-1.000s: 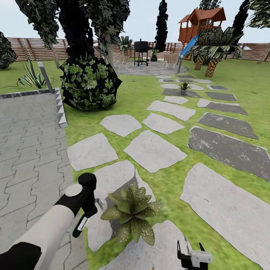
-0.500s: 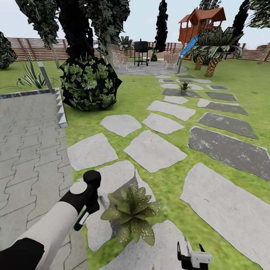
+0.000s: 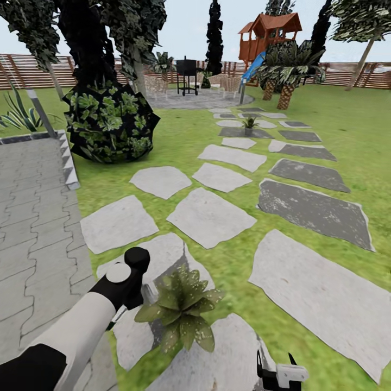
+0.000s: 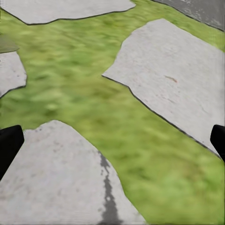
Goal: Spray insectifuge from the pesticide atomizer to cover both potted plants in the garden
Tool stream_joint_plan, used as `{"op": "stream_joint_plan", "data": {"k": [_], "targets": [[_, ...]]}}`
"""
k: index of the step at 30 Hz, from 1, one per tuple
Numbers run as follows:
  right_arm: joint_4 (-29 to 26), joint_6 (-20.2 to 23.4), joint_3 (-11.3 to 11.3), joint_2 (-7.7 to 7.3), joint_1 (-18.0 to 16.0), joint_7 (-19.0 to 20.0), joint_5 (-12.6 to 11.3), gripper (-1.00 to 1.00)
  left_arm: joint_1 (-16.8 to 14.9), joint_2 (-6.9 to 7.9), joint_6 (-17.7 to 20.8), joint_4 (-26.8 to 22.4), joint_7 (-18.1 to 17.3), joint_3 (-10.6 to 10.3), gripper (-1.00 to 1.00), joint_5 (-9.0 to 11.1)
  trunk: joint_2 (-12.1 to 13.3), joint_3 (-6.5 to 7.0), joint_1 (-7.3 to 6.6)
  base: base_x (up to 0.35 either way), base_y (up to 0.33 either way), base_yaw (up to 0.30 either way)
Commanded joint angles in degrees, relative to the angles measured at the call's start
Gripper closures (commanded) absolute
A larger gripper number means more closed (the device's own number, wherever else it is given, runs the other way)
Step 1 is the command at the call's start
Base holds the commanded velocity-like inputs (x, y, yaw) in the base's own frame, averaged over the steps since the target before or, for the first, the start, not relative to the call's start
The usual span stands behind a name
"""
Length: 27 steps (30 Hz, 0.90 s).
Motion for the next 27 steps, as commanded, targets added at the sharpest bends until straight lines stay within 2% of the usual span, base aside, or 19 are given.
{"op": "stream_joint_plan", "data": {"k": [1, 12, 23, 27], "targets": [[0.04, -0.09, 0.48, 0.01, -0.03, -0.43, -0.12, -1.0, 0.0, 0.13, 0.67, -0.03, -0.58, -0.01, 1.0, -0.93, -0.02, -0.04, -0.02, -0.198, 0.183, -0.015], [0.04, -0.09, 0.48, 0.01, -0.03, -0.43, -0.1, -1.0, -0.3, -0.31, 1.22, -0.07, -0.58, 0.02, 1.0, -1.24, -0.02, -0.05, -0.02, -0.181, 0.237, -0.013], [0.04, -0.09, 0.48, 0.01, -0.03, -0.43, -0.14, -1.0, -0.07, -0.68, 1.24, -0.08, -0.58, 0.01, 1.0, -1.24, -0.02, -0.25, -0.02, -0.004, 0.327, -0.259], [0.04, -0.09, 0.48, 0.01, -0.03, -0.43, -0.15, -1.0, 0.46, -0.56, 1.17, 0.0, -0.58, -0.42, 1.0, -1.2, -0.02, -0.32, -0.02, 0.0, 0.113, -0.214]]}}
